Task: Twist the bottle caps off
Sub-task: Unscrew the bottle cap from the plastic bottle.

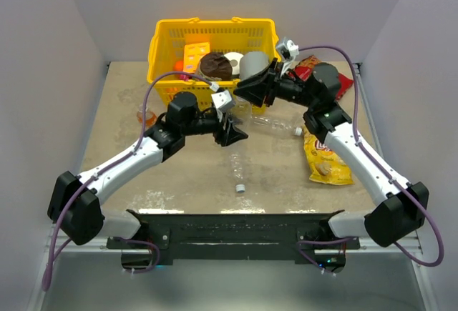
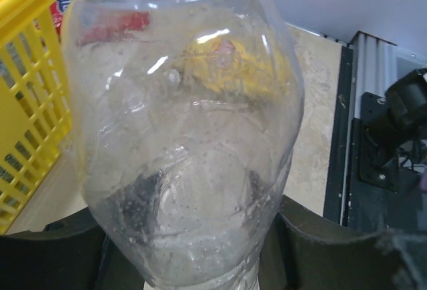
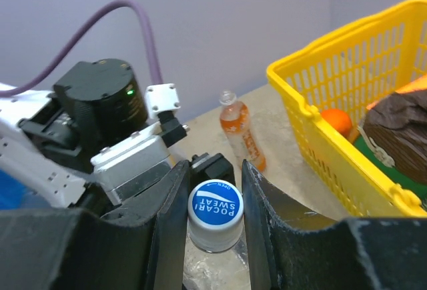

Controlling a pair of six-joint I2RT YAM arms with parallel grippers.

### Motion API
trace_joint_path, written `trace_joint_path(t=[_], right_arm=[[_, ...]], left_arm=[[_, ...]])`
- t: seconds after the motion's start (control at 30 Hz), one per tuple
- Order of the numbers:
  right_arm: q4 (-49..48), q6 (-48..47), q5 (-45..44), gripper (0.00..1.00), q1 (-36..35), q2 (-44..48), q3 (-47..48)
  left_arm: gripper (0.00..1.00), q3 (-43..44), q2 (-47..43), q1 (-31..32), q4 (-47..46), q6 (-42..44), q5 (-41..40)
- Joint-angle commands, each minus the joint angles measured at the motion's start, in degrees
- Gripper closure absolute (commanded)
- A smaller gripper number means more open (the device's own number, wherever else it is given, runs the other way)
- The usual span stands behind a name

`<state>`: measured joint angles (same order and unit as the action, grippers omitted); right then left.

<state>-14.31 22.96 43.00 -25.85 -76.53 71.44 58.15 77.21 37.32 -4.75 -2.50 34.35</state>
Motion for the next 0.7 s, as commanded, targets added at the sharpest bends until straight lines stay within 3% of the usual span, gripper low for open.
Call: trace_joint_path(t=[0.0, 0.27, 0.43, 0.5, 0.6, 0.67], right_arm=[[-5.91, 1.74, 13.06, 1.0, -0.79, -1.78, -1.04], [-8.11, 0.77, 18.78, 1.0, -0.61, -1.78, -2.09], [-8.02, 1.47, 16.34, 1.0, -0.17, -1.43, -2.09], [-7.93, 2.09, 14.75, 1.0, 0.18, -0.9, -2.27], [-7.05, 2.35, 11.41, 0.86, 1.41, 0.5, -2.88], [-6.97, 2.96, 8.87, 0.71, 2.11, 1.91, -3.5]], left_arm=[[0.75, 0.56, -1.8, 2.14, -9.04, 2.94, 18.55], [0.75, 0.39, -1.18, 1.88, -11.68, -0.57, 24.36], [0.75, 0.47, -1.18, 1.62, -11.07, -0.57, 21.56], [0.75, 0.82, -1.19, 1.53, -9.84, -0.14, 16.12], [0.74, 1.61, -1.27, 1.35, -7.2, 0.57, 10.49], [0.74, 1.62, -1.27, 1.35, -6.76, 0.66, 8.9]])
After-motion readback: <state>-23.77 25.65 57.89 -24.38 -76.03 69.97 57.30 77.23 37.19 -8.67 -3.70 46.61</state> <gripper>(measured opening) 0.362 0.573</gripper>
